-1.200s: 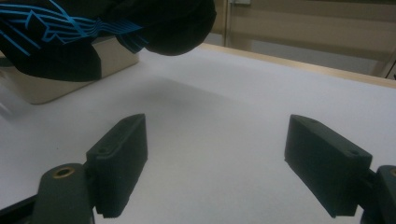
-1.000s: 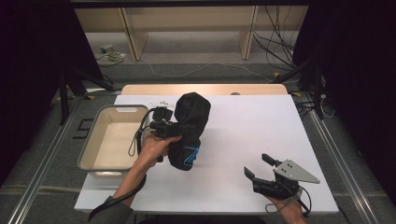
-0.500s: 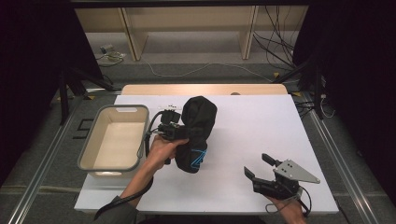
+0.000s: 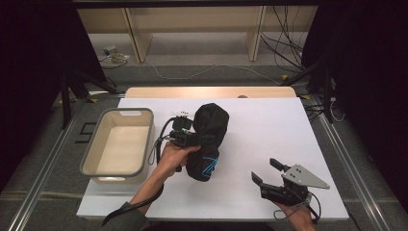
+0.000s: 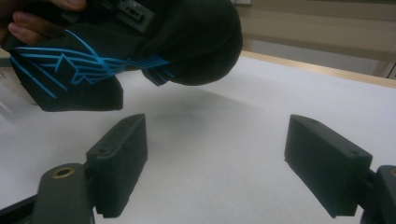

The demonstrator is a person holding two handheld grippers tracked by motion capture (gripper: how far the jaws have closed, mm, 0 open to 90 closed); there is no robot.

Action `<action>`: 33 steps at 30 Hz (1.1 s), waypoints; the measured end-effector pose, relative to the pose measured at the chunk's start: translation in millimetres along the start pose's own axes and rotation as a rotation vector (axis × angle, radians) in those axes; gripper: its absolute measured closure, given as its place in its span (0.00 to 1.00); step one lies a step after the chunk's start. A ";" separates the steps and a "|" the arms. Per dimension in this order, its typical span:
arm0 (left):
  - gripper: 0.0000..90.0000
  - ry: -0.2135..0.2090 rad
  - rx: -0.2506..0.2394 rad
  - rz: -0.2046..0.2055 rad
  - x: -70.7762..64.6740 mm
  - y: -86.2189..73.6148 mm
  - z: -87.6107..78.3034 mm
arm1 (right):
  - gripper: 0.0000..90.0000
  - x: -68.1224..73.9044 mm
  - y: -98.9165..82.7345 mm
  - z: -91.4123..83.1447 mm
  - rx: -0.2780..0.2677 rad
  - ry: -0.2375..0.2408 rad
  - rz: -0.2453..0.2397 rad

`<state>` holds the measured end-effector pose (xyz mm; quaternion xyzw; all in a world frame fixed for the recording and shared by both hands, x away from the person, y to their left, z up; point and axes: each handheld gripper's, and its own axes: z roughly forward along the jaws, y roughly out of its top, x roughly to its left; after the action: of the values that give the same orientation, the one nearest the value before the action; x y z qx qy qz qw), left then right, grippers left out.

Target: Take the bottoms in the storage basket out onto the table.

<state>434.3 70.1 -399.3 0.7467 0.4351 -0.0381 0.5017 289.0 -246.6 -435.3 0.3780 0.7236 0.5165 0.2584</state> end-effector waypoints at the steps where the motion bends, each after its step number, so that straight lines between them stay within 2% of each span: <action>1: 0.75 -0.004 0.002 -0.003 -0.7 -0.5 2.1 | 0.25 0.1 0.0 0.0 0.000 0.000 0.000; 8: 0.75 -0.014 0.011 -0.021 1.3 -3.2 8.6 | 0.25 0.1 0.0 -0.1 -0.001 0.001 -0.004; 19: 0.73 0.011 0.020 -0.043 8.2 -11.5 21.1 | 0.25 0.1 0.1 -0.3 -0.003 0.002 -0.007; 28: 0.72 0.032 0.046 -0.034 9.0 -16.0 29.0 | 0.25 0.1 0.2 -0.5 -0.006 0.000 -0.005; 33: 0.69 0.048 0.054 -0.045 12.7 -19.3 33.1 | 0.25 0.2 0.2 -0.6 -0.002 0.002 -0.009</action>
<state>441.5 54.2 -435.8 0.7509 0.4623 -0.0433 0.4697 288.6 -246.8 -434.9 0.3743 0.7249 0.5163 0.2604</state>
